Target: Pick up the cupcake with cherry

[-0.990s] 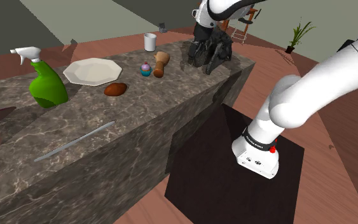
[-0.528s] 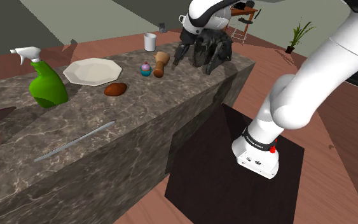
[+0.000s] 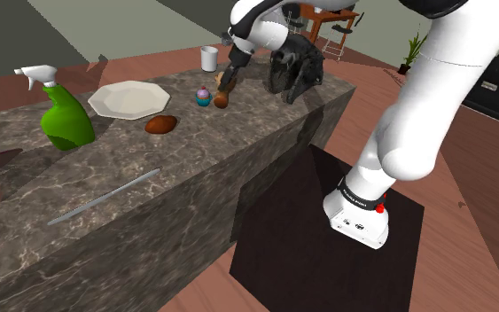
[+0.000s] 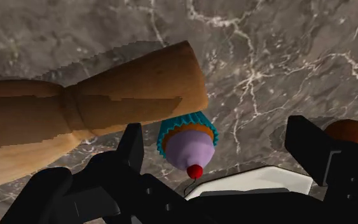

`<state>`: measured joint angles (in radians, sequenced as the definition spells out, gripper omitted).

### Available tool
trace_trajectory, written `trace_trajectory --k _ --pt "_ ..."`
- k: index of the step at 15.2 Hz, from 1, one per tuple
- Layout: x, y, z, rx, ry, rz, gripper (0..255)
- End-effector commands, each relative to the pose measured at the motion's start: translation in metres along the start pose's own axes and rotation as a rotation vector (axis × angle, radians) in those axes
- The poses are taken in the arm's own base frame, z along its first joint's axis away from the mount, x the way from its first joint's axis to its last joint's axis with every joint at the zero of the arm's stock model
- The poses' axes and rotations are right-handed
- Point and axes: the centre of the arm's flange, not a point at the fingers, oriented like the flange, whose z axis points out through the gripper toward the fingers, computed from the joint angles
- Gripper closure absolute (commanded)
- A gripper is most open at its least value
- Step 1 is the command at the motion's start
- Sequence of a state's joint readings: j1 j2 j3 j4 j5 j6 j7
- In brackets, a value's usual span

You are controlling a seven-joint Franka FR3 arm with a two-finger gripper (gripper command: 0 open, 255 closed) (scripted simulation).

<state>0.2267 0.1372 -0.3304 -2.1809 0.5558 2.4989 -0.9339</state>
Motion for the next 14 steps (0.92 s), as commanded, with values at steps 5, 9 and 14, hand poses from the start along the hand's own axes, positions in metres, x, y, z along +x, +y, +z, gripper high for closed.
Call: trace_trajectory --k 5,9,14 --pt "0.043 0.019 0.039 0.048 0.091 -0.072 0" --pt "0.036 0.021 0.059 0.048 0.091 -0.072 0" --pt "0.029 0.023 0.077 0.048 0.091 -0.072 0"
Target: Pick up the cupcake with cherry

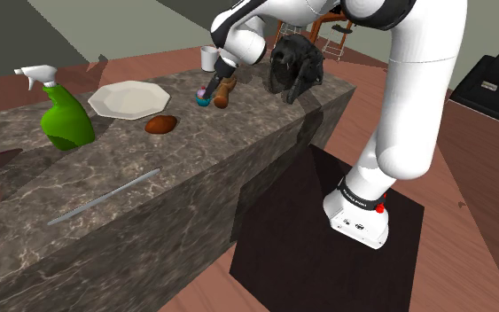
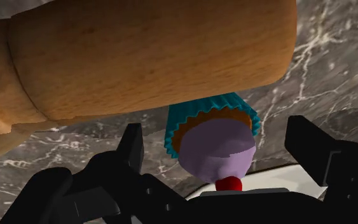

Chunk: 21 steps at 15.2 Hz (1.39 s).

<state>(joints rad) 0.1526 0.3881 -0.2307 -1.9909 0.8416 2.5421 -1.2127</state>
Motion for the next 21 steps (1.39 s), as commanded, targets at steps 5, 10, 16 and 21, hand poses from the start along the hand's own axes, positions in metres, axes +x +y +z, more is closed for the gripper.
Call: trace_trajectory --k 5,10,16,21 --pt "-0.001 0.000 0.001 0.000 0.000 0.000 255" --pt "-0.001 0.000 0.001 0.000 0.000 0.000 255" --pt "0.013 -0.004 -0.027 0.000 0.000 0.000 255" --pt "0.025 -0.008 -0.050 0.000 0.000 0.000 255"
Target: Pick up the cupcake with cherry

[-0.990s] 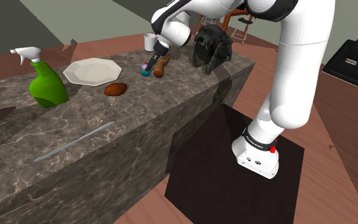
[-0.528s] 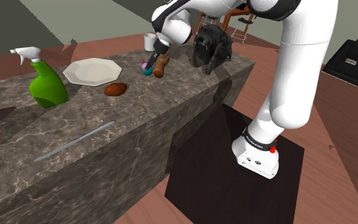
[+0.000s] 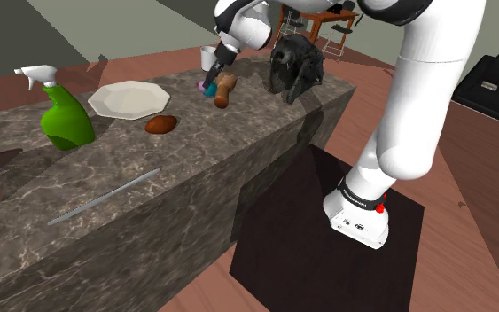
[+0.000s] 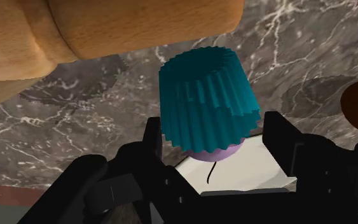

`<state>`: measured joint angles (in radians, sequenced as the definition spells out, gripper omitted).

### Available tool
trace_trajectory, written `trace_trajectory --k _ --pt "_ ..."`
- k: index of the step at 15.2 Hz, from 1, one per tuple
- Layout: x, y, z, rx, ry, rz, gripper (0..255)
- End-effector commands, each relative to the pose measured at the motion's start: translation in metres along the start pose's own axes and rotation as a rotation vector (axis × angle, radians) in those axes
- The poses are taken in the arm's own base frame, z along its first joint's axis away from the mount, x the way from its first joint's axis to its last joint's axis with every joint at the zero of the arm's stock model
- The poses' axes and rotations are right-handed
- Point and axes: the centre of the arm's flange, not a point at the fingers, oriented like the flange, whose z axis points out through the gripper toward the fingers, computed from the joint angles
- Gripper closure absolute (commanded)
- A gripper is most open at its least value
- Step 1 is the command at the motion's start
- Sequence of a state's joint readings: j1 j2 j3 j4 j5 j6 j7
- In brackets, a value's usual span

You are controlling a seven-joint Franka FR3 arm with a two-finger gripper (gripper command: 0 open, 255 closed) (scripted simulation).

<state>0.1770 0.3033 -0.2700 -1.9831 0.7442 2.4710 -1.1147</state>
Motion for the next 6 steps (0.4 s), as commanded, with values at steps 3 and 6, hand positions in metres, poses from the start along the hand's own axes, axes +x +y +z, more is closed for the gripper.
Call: trace_trajectory --k 3,6 --pt "0.010 -0.003 -0.019 0.000 0.000 0.000 255" --pt "0.012 -0.004 -0.024 0.000 0.000 0.000 255"
